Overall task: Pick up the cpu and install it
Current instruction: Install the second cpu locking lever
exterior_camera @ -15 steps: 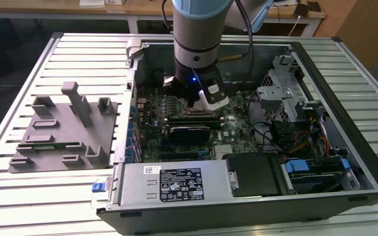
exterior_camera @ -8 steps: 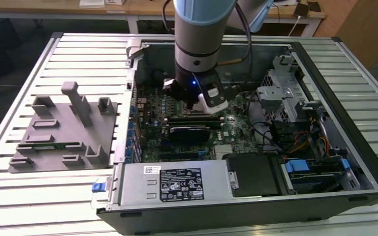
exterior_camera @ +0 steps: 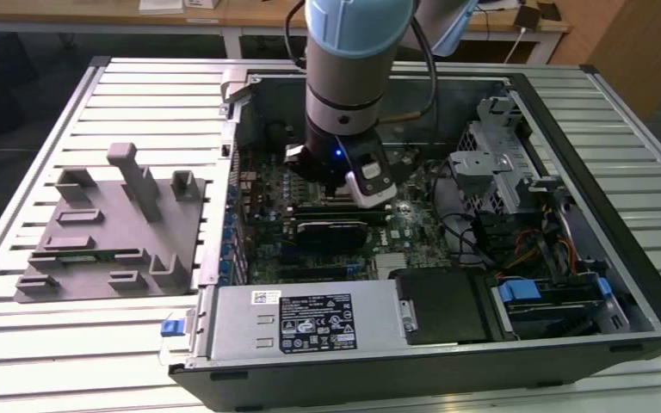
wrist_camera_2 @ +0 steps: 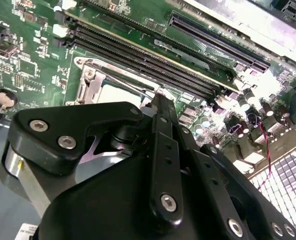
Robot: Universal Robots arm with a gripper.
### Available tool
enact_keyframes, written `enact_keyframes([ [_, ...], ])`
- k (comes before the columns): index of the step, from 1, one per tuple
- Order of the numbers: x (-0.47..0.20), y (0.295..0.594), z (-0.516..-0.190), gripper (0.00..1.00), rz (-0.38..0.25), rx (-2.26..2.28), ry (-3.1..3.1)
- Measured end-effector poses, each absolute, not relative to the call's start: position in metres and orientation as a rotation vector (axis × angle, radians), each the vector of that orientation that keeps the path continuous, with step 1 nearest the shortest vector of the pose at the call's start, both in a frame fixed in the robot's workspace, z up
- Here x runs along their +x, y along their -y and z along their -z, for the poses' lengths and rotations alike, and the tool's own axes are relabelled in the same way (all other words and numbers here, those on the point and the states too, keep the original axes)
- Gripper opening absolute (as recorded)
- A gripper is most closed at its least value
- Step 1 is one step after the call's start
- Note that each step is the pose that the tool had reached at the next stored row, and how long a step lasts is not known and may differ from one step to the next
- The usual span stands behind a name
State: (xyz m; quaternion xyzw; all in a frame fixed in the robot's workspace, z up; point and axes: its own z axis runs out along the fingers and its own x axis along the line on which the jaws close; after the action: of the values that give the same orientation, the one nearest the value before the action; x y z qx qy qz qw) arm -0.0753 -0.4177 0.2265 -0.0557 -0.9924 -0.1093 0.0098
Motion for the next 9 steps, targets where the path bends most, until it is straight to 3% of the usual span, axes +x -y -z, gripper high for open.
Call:
enact_keyframes([
  [9,-0.0811,0.4211,-0.2154,0.11,0.345,-0.174,3.093],
])
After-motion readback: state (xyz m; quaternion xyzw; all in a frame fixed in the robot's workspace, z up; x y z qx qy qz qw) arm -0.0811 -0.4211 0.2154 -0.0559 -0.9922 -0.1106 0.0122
